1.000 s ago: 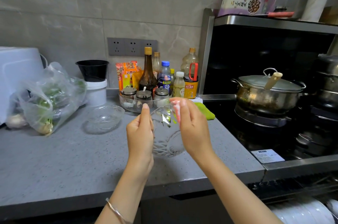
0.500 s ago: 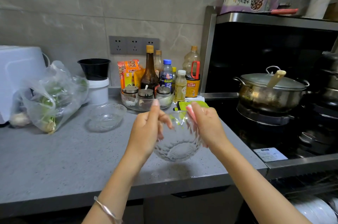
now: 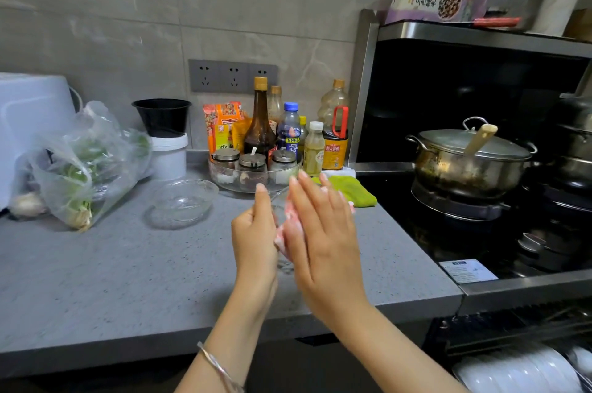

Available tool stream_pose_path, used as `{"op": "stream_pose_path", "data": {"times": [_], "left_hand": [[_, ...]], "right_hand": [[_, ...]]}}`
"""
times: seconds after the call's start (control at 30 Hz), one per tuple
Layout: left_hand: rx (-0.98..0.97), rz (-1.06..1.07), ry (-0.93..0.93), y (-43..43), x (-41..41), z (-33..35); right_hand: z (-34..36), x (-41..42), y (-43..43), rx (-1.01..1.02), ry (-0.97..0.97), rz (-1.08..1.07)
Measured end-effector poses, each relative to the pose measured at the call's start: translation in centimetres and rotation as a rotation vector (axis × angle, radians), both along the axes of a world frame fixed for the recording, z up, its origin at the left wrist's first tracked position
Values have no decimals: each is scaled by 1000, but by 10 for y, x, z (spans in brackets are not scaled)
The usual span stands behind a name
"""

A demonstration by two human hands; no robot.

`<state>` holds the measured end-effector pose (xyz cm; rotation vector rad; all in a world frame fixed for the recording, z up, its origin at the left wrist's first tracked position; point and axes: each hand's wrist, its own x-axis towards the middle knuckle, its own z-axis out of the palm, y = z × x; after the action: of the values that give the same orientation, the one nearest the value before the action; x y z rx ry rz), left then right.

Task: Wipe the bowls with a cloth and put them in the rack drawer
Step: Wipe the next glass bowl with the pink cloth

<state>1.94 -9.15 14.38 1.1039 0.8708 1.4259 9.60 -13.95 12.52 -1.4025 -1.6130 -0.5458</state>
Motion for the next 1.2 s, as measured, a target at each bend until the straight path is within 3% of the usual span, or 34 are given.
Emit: {"op": "stream_pose_path", "data": {"times": [0.07,0.13,0.27,0.37,0.43,0.6,0.77,0.83,0.9,1.0,1.1,1.2], "left_hand": [[-18,-56,-27,-3,4,-1],[6,-75,8,-5,3,1],[9,-65,55,-10,-4,6],[-74,-91,-97,-6,-11,0],[-118,-90,-185,-4,-13,-3],[-84,-76,-130,-4,-12,3],[-4,-195,114,-4,-19,8],[-18,-315,151,-8,-22,9],[-85,-520,85,-9,-26,9],[-218,-730,40,-4,-29,8],[-246,-763,1,0,-31,3],[-256,-742,-132,5,-33,-8]], "right_hand": [[2,0,2,63,-74,-49],[9,4,3,78,-17,-34],[22,16,3,-18,373,116],[26,25,3,-118,750,325],[21,29,4,-195,959,344],[11,32,7,-198,1243,356],[22,28,-1,-5,1046,412],[21,30,-2,100,811,387],[19,32,-1,172,504,336],[11,38,-3,206,193,301],[5,45,-5,122,154,279],[7,47,-10,-144,274,294]]}}
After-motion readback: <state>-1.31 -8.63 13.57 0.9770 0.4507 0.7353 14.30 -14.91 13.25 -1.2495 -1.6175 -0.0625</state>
